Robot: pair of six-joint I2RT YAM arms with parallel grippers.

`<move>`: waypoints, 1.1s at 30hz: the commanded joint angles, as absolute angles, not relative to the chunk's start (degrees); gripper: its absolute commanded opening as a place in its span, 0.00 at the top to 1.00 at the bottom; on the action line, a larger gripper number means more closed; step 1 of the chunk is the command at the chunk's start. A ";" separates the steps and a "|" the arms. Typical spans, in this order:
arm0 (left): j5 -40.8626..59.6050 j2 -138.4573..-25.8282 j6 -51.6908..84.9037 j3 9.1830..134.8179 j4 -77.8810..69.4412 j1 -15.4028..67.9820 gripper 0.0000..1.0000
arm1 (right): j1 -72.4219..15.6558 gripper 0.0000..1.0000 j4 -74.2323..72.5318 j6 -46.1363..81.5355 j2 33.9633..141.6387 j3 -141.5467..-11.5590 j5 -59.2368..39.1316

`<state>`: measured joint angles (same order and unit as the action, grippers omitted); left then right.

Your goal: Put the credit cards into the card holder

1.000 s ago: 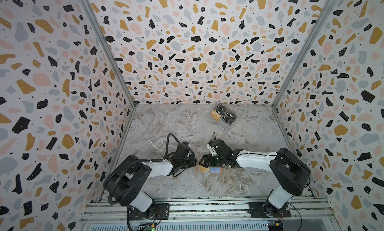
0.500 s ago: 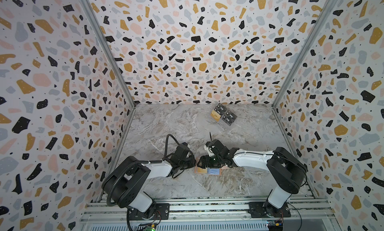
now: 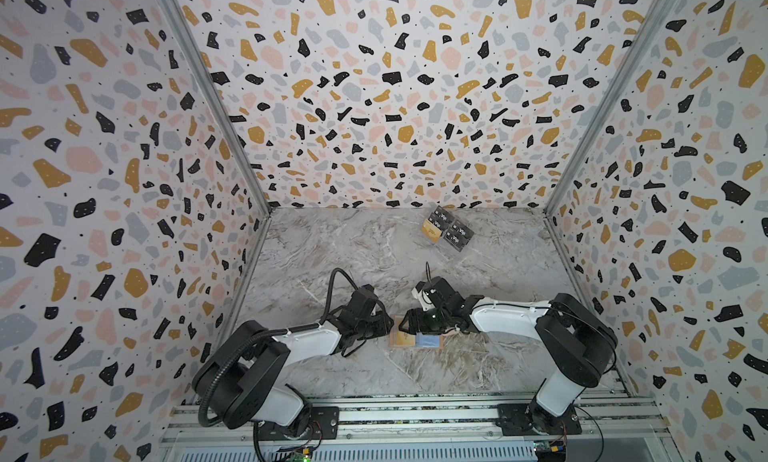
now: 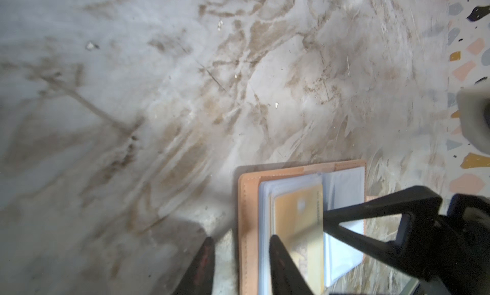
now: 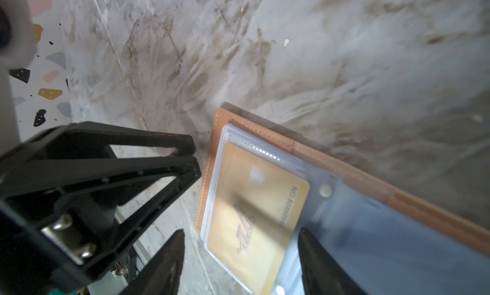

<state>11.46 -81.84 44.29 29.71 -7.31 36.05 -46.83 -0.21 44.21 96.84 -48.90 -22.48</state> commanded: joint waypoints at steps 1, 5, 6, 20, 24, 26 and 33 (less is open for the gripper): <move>12.11 -80.60 41.02 31.61 -1.72 35.86 0.56 | -46.50 0.40 -0.35 40.62 95.36 -47.56 -22.72; 17.86 -82.87 39.50 32.68 -1.25 35.77 0.51 | -46.08 0.58 -3.15 40.40 96.15 -44.70 -22.94; 19.65 -83.88 39.77 32.64 -1.99 35.77 0.51 | -45.73 0.59 -4.02 40.58 96.00 -43.64 -22.84; 31.32 -85.43 48.10 30.59 -13.82 35.77 0.53 | -42.28 0.66 -13.57 41.91 96.95 -34.26 -25.11; 33.58 -83.23 50.29 31.01 -18.02 35.82 0.53 | -42.28 0.67 -16.31 42.74 97.21 -33.49 -26.57; 33.51 -83.59 50.27 31.79 -17.64 35.77 0.54 | -42.27 0.67 -17.69 43.25 97.07 -33.20 -27.44; 30.34 -87.00 48.08 34.19 -11.77 36.19 0.61 | -42.62 0.68 -22.88 46.51 95.39 -31.82 -29.71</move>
